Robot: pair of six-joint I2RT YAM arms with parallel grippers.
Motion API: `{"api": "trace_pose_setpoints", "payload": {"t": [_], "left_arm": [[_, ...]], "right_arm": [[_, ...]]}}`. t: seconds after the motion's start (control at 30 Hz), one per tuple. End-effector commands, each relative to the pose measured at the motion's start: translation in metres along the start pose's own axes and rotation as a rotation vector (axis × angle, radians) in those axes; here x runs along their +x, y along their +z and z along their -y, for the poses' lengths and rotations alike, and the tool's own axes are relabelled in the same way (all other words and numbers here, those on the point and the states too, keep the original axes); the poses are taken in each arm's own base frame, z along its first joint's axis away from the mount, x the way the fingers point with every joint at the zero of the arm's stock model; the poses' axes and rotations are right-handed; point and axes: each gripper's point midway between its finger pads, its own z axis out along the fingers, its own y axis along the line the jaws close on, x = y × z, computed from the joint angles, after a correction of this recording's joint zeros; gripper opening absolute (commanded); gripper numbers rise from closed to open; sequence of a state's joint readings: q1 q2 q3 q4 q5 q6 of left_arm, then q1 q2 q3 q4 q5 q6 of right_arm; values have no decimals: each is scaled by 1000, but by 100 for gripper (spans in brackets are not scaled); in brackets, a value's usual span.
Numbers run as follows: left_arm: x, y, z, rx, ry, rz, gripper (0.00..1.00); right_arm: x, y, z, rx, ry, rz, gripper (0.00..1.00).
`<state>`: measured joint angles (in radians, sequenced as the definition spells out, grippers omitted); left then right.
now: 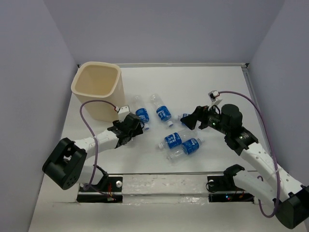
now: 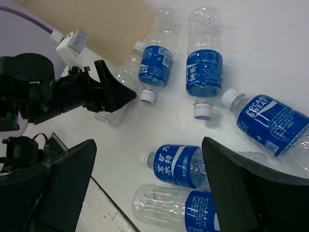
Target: Put the plastic bottles in the bin
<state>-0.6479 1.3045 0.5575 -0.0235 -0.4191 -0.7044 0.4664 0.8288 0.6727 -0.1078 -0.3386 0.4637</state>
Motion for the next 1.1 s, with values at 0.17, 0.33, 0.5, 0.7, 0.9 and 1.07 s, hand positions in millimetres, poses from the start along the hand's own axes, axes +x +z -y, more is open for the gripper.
{"api": "trace_pose_setpoints", "payload": {"t": [0.17, 0.33, 0.5, 0.7, 0.9, 1.07], "left_arm": [[-34, -13, 17, 71, -60, 112, 53], [-47, -62, 34, 253, -64, 109, 45], [-117, -166, 60, 527, -116, 290, 43], [-222, -253, 53, 543, -158, 610, 43], [-290, -262, 43, 330, -178, 805, 43], [-345, -276, 16, 137, -206, 949, 43]], "right_arm": [[-6, 13, -11, -72, -11, 6, 94], [0, 40, 5, -21, -25, -63, 97], [-6, 84, 18, 43, -102, -150, 100], [-11, 147, 38, 120, -185, -245, 100], [4, 196, 61, 184, -219, -351, 96], [17, 220, 57, 175, -269, -397, 94]]}}
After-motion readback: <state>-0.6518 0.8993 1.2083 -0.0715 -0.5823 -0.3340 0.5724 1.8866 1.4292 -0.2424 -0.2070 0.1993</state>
